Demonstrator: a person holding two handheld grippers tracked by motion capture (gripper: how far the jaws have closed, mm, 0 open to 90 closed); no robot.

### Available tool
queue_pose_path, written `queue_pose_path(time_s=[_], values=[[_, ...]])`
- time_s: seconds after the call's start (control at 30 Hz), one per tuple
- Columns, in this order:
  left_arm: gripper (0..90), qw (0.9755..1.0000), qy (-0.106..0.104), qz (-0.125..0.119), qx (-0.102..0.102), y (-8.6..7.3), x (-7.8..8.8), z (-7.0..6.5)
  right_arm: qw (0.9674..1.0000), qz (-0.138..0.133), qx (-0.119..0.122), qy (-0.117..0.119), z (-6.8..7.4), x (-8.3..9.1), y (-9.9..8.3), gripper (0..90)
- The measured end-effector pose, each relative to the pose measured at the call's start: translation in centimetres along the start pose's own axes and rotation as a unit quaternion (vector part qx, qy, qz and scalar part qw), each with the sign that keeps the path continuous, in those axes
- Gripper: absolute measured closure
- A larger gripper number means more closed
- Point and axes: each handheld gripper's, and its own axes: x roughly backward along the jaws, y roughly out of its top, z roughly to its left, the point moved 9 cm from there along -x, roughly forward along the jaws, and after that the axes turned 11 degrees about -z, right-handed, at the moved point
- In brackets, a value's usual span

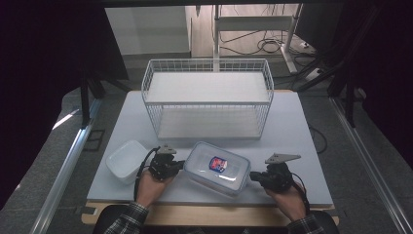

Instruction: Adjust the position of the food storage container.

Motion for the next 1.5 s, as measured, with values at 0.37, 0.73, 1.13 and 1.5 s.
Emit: queue_pose_path(time_s=[0.37, 0.73, 1.13, 1.5], values=[[88.7, 0.9997, 0.004, 0.017, -0.015, -0.9, 1.1, -0.7, 1.0000, 0.001, 0.006, -0.003, -1.8, -2.4, 2.2, 88.5], [84.8, 0.9997, -0.001, 0.014, -0.018, -0.8, 1.3, -0.6, 0.9999, -0.006, 0.010, -0.008, -2.8, -3.2, 3.1, 86.6], [35.1, 0.9967, 0.026, -0.077, 0.001, 0.7, 4.5, 1.1, 0.9957, -0.075, 0.046, -0.030, -1.9, 0.6, 3.9, 38.0], [13.2, 0.9964, 0.010, -0.084, -0.004, 0.4, 4.5, 0.7, 0.9973, -0.063, 0.037, -0.004, -0.9, 0.2, 2.4, 10.2]])
